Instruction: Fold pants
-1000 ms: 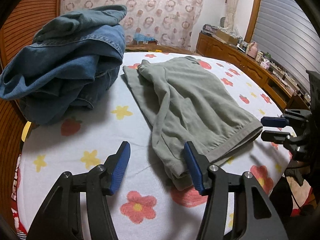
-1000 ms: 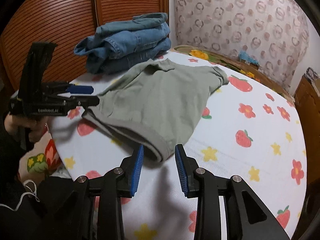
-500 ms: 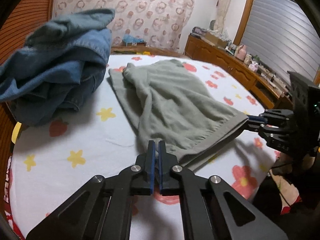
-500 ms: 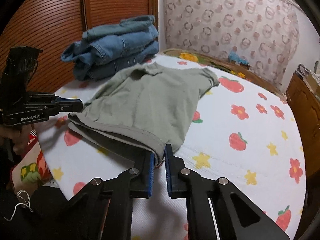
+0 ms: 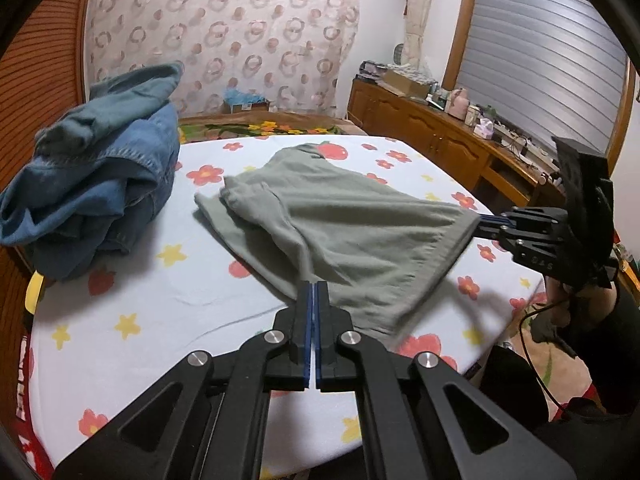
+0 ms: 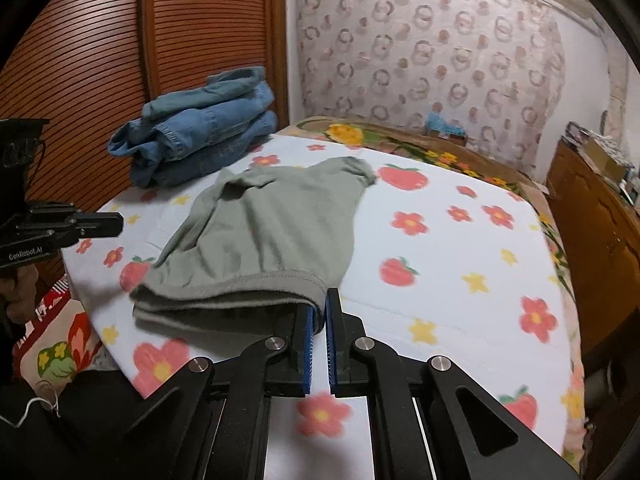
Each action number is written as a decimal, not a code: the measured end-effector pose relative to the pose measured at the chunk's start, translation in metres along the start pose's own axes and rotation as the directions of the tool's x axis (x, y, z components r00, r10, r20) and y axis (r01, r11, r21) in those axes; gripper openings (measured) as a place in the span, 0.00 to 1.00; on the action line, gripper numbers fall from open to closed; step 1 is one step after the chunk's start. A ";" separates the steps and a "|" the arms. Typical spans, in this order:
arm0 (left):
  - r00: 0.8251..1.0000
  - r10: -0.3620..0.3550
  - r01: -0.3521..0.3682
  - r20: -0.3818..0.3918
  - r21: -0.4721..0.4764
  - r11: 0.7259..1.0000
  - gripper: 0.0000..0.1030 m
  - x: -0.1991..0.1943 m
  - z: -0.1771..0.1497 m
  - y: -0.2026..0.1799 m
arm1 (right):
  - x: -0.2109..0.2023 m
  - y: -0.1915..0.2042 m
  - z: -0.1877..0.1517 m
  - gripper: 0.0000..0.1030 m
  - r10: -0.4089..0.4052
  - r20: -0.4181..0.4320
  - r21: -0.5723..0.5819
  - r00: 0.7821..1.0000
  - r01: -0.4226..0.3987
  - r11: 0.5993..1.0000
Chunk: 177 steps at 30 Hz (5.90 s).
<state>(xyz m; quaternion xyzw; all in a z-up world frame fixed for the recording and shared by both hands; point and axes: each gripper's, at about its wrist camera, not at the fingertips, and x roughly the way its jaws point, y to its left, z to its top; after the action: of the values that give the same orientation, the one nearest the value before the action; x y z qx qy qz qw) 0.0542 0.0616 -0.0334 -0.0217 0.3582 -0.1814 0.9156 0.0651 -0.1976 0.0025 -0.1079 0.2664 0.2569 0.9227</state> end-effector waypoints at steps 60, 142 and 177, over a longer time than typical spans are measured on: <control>0.980 0.191 -0.194 -0.047 -0.071 0.978 0.48 0.076 0.046 0.057 | 0.010 -0.032 -0.015 0.14 0.043 -0.017 0.103 0.999 -0.041 0.994; 0.990 0.076 -0.073 -0.117 0.033 0.997 0.49 0.035 -0.031 -0.032 | -0.007 -0.027 -0.023 0.28 0.039 -0.011 0.098 0.999 -0.038 0.994; 0.982 -0.001 0.034 -0.188 0.173 0.984 0.49 0.047 -0.044 -0.066 | 0.005 -0.030 -0.039 0.26 0.082 -0.093 0.093 0.992 -0.074 0.993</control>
<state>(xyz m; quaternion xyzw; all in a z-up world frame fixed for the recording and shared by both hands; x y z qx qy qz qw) 0.0356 -0.0121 -0.0856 0.0732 0.4252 -0.2215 0.8745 0.0679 -0.2340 -0.0313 -0.0683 0.3262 0.2750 0.9018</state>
